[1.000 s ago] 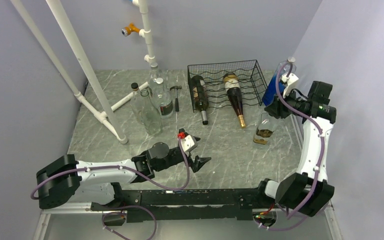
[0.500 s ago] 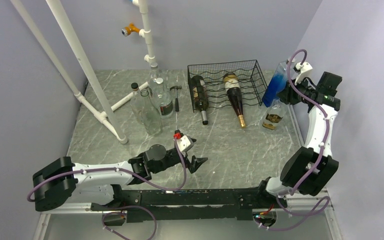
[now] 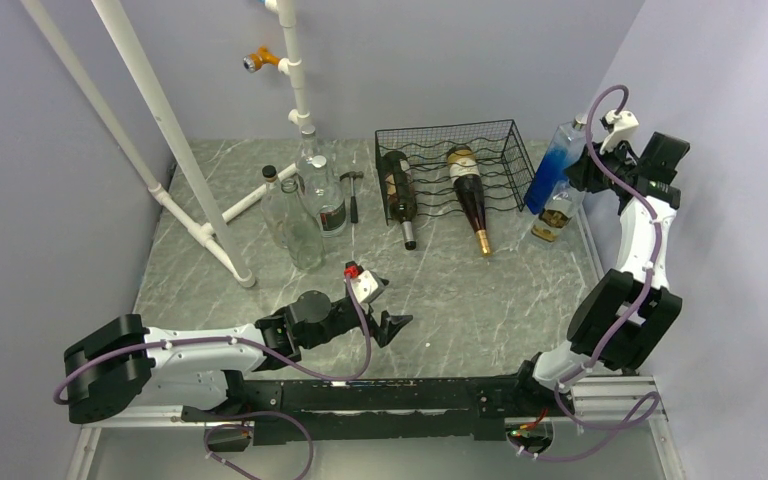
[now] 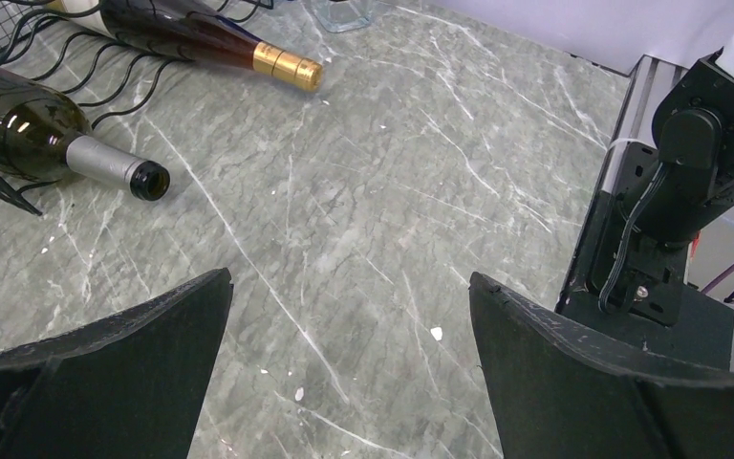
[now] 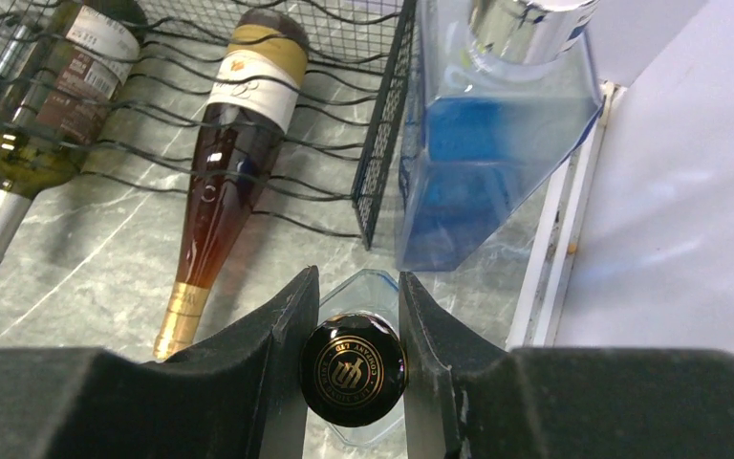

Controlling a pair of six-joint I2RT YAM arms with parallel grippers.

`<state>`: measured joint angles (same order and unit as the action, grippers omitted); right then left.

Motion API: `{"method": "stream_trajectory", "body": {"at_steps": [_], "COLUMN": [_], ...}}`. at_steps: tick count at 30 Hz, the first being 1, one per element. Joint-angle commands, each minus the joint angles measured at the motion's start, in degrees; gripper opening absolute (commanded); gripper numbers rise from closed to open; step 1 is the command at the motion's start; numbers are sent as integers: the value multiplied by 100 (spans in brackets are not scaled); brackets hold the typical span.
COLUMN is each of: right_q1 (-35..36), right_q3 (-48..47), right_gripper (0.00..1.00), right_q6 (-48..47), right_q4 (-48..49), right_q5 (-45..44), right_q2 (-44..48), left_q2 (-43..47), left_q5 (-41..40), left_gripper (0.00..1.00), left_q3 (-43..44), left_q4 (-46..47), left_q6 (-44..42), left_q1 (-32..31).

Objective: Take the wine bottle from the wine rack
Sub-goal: Place the wine bottle at the center of the board.

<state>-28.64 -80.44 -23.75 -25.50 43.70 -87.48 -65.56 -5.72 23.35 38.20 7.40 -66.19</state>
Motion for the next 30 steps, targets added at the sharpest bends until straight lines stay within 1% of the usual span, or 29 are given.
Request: {"method": "stream_trajectory", "body": {"at_steps": [1, 7, 12, 14, 15, 18, 25, 27, 30], "right_q1": [-35, -35, -22, -20, -25, -23, -26, -23, -26], "right_q3": [-533, -600, -569, -566, -560, -514, -361, -337, -316], "right_gripper": [0, 1, 11, 16, 21, 30, 58, 63, 68], "right_q6": [247, 360, 373, 366, 363, 311, 380, 424, 473], "right_q4": [1098, 1236, 1315, 1300, 1294, 1255, 1310, 1319, 1297], "right_q5": [101, 42, 7, 0, 0, 27, 77, 82, 114], "right_q2": [14, -156, -217, -238, -259, -252, -63, 10, 111], "left_q2": [122, 114, 88, 83, 79, 91, 155, 173, 184], "left_q5": [-90, -108, -104, -110, -114, -122, -144, -158, -158], "left_gripper": [100, 100, 100, 100, 99, 99, 99, 99, 99], "left_q3": [-25, -48, -77, -91, -90, -108, -144, -120, -89], "left_q4": [119, 122, 174, 188, 195, 205, 219, 154, 83], "left_q6": [119, 163, 216, 239, 245, 277, 360, 408, 444], "left_q1": [10, 10, 8, 11, 15, 14, 19, 19, 19]}}
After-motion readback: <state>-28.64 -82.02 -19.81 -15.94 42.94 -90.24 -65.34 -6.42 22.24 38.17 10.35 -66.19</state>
